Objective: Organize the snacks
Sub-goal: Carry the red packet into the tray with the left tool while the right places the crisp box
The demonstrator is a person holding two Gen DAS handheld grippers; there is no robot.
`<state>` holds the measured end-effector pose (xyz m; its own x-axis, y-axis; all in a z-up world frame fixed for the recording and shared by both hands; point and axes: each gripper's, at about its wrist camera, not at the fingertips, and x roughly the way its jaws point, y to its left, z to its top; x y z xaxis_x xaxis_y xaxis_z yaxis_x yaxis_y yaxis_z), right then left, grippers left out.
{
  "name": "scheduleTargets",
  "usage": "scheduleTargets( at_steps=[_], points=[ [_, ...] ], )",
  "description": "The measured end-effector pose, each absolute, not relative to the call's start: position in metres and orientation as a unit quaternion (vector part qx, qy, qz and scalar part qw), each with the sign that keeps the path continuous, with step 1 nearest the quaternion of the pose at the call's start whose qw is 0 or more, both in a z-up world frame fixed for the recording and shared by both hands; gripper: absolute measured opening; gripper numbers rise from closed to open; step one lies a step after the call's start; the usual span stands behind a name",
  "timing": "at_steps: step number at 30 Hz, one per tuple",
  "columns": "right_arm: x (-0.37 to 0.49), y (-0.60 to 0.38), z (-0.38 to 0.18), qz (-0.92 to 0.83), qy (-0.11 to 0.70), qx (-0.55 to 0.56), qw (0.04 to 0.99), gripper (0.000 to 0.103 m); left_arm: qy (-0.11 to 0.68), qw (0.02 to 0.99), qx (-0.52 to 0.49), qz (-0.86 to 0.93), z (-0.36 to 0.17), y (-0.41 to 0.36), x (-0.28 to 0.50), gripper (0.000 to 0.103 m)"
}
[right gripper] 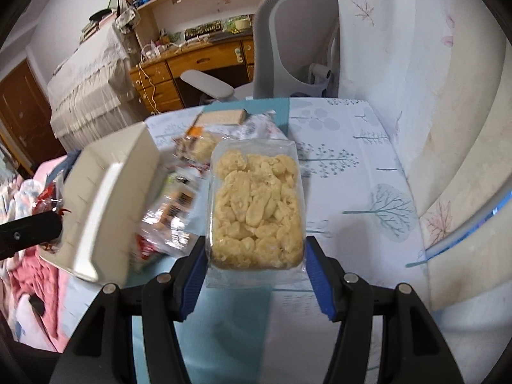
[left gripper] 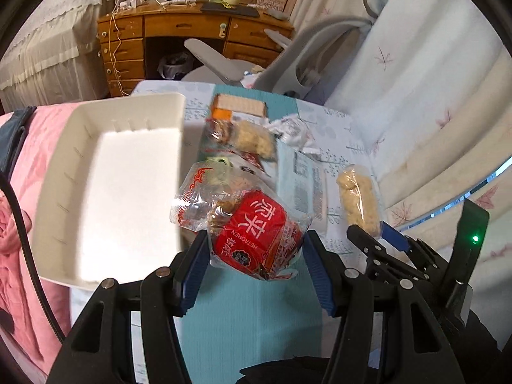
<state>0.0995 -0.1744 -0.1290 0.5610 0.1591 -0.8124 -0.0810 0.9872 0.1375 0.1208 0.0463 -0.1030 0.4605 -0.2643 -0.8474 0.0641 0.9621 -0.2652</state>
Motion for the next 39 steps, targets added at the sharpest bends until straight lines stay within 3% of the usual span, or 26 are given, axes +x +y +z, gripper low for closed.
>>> scheduleTargets(
  at_steps=[18, 34, 39],
  points=[
    [0.084, -0.029, -0.115, 0.099, 0.447, 0.083, 0.885, 0.059, 0.541, 0.831, -0.087, -0.093, -0.123, 0.194, 0.149, 0.058],
    [0.081, 0.072, -0.132, 0.146, 0.457, 0.097, 0.872, 0.059, 0.589, 0.804, -0.04, -0.073, -0.159, 0.265, 0.161, 0.06],
    [0.078, 0.089, -0.135, 0.155, 0.468, 0.081, 0.866, 0.062, 0.591, 0.802, -0.037, -0.075, -0.16, 0.266, 0.162, 0.08]
  ],
)
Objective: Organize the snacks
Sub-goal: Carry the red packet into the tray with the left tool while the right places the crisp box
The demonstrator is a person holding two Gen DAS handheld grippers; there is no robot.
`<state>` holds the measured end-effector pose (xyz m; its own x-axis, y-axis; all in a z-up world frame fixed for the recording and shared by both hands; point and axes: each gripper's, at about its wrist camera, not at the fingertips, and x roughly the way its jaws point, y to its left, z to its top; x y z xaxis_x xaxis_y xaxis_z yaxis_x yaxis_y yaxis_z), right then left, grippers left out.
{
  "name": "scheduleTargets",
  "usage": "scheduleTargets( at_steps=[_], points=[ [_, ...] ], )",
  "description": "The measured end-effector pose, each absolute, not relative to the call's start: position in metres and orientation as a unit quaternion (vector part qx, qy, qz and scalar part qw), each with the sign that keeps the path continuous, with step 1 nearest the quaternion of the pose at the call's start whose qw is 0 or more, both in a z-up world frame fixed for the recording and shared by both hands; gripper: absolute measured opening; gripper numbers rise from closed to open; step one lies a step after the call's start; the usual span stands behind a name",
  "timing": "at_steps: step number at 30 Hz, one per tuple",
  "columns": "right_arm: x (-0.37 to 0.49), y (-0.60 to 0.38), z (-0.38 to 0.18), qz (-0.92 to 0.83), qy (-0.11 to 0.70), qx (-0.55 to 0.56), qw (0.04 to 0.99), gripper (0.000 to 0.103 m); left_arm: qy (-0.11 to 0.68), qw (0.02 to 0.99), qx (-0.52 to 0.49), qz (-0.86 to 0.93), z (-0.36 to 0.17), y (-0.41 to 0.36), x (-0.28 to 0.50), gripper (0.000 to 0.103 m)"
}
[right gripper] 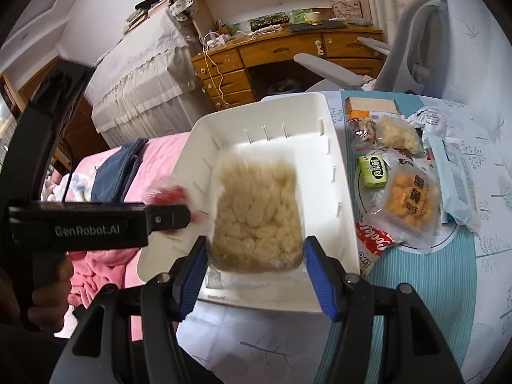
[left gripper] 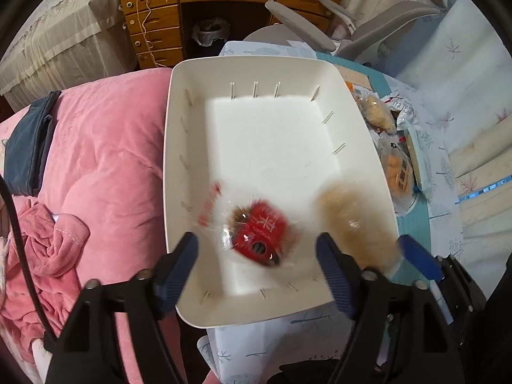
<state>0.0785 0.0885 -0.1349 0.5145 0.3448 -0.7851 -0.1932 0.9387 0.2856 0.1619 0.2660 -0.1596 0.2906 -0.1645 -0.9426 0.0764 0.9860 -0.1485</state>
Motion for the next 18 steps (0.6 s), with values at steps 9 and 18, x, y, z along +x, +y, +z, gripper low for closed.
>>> scheduleTargets(
  at_steps=[9, 18],
  points=[
    [0.072, 0.07, -0.134, 0.146, 0.464, 0.098, 0.868, 0.067, 0.587, 0.805, -0.018, -0.082, -0.153, 0.242, 0.157, 0.08],
    [0.066, 0.032, -0.136, 0.135, 0.468, 0.13, 0.864, 0.069, 0.582, 0.807, -0.004, -0.101, -0.138, 0.208, 0.157, 0.08]
  ],
)
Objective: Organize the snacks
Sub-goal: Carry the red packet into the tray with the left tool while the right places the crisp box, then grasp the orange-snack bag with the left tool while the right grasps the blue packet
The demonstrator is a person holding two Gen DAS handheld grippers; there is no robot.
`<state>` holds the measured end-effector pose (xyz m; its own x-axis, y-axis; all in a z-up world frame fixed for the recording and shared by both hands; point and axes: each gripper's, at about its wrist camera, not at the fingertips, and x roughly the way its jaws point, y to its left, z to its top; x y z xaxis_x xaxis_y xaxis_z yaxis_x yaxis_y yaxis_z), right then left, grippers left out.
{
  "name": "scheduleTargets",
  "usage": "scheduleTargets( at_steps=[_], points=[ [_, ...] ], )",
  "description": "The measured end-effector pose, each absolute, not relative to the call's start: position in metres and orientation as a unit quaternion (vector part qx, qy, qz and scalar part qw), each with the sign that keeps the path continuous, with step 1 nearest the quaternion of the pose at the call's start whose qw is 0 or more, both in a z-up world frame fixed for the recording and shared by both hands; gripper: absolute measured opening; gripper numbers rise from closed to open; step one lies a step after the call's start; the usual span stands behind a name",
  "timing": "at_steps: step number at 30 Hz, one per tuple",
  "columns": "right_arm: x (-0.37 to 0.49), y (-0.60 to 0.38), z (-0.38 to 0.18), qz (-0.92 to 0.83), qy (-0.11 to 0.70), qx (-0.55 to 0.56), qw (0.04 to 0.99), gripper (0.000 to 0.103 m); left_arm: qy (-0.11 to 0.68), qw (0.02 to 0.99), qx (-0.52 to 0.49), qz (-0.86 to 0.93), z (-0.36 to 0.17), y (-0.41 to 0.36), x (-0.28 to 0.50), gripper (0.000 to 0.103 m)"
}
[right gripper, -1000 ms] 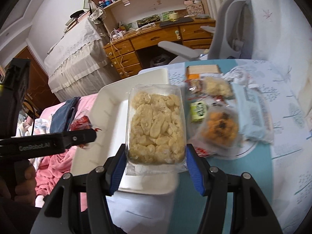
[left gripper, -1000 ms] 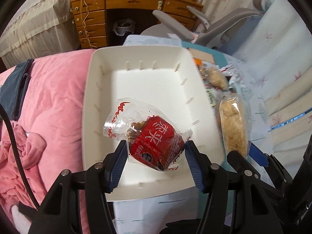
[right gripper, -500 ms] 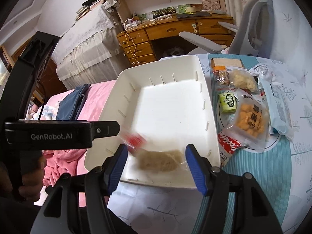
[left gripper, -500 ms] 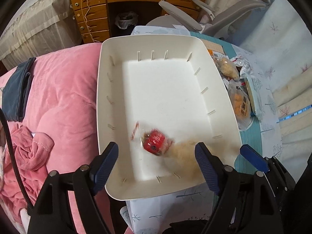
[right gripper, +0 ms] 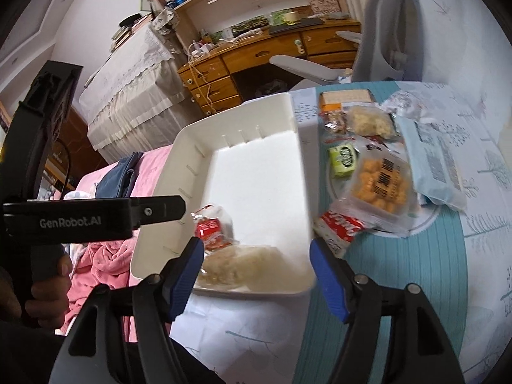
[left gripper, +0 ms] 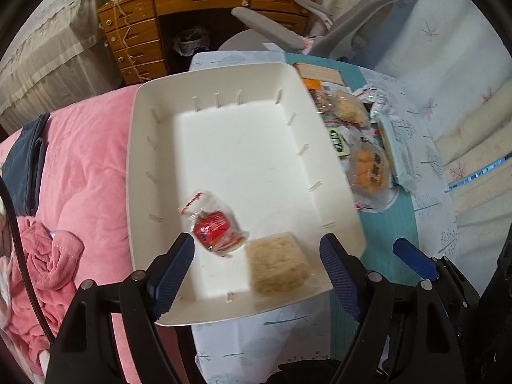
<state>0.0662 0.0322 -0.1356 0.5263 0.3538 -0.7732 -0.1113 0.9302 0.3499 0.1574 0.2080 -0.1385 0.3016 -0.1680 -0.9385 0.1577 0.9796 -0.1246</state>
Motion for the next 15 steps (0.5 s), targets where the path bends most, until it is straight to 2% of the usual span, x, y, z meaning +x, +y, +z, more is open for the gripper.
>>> scheduleTargets(
  at_steps=[15],
  points=[
    [0.062, -0.054, -0.144, 0.098, 0.5, 0.179, 0.842, 0.074, 0.586, 0.798, 0.027, -0.141, -0.116, 0.125, 0.177, 0.08]
  ],
)
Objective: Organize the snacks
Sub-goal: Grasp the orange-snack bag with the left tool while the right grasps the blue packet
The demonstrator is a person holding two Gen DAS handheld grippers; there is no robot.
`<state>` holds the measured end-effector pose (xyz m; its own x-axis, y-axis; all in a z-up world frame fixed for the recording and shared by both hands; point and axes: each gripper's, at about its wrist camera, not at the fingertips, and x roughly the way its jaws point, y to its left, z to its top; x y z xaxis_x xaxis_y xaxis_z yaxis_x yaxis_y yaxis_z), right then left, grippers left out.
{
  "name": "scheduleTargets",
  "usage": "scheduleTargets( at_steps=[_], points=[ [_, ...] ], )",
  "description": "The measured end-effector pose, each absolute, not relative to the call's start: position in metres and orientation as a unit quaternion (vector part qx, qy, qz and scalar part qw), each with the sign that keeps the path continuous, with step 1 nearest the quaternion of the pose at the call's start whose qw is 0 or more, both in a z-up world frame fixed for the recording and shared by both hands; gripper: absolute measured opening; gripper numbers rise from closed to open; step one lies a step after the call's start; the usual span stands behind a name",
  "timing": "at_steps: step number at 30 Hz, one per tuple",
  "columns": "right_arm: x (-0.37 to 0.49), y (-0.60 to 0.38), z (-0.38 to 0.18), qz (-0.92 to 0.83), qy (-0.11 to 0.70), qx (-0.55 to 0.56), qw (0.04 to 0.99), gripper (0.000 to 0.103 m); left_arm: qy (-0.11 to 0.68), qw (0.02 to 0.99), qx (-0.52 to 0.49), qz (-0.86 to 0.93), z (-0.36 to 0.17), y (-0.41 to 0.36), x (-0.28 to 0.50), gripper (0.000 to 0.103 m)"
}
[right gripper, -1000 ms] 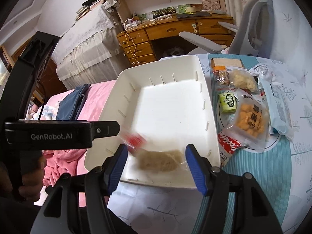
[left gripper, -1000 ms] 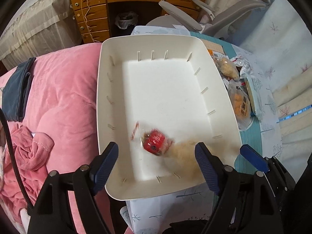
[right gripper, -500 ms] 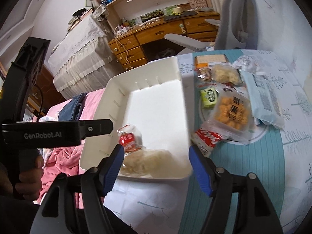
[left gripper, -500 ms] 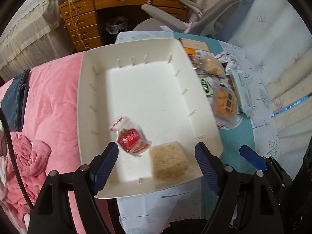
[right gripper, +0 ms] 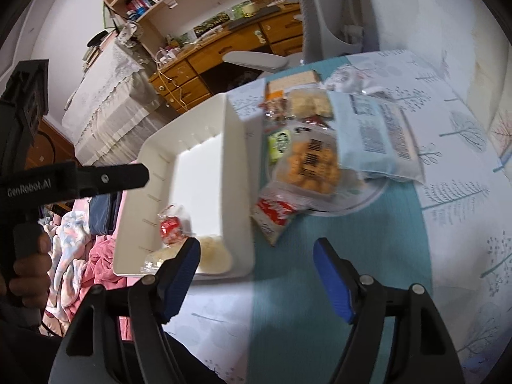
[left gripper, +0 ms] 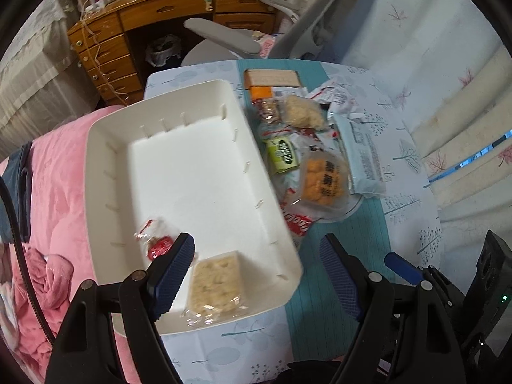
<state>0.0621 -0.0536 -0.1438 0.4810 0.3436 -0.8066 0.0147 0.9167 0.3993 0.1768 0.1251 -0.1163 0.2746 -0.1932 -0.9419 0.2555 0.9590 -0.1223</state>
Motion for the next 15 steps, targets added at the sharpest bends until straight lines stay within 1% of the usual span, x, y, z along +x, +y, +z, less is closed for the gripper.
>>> scheduleTargets(
  at_steps=[6, 8, 12, 15],
  points=[
    [0.069, -0.092, -0.148, 0.086, 0.515, 0.188, 0.832, 0.075, 0.599, 0.783, 0.071, -0.15, -0.121, 0.084, 0.19, 0.08],
    [0.073, -0.104, -0.15, 0.082, 0.52, 0.189, 0.829, 0.077, 0.603, 0.778, 0.085, -0.152, -0.124, 0.069, 0.195, 0.081],
    [0.083, -0.129, -0.156, 0.075, 0.528, 0.199, 0.822, 0.082, 0.608, 0.771, 0.115, -0.152, -0.132, 0.042, 0.203, 0.086],
    [0.092, -0.147, -0.163, 0.072, 0.534, 0.211, 0.815, 0.084, 0.612, 0.764, 0.141, -0.149, -0.141, 0.02, 0.21, 0.087]
  ],
)
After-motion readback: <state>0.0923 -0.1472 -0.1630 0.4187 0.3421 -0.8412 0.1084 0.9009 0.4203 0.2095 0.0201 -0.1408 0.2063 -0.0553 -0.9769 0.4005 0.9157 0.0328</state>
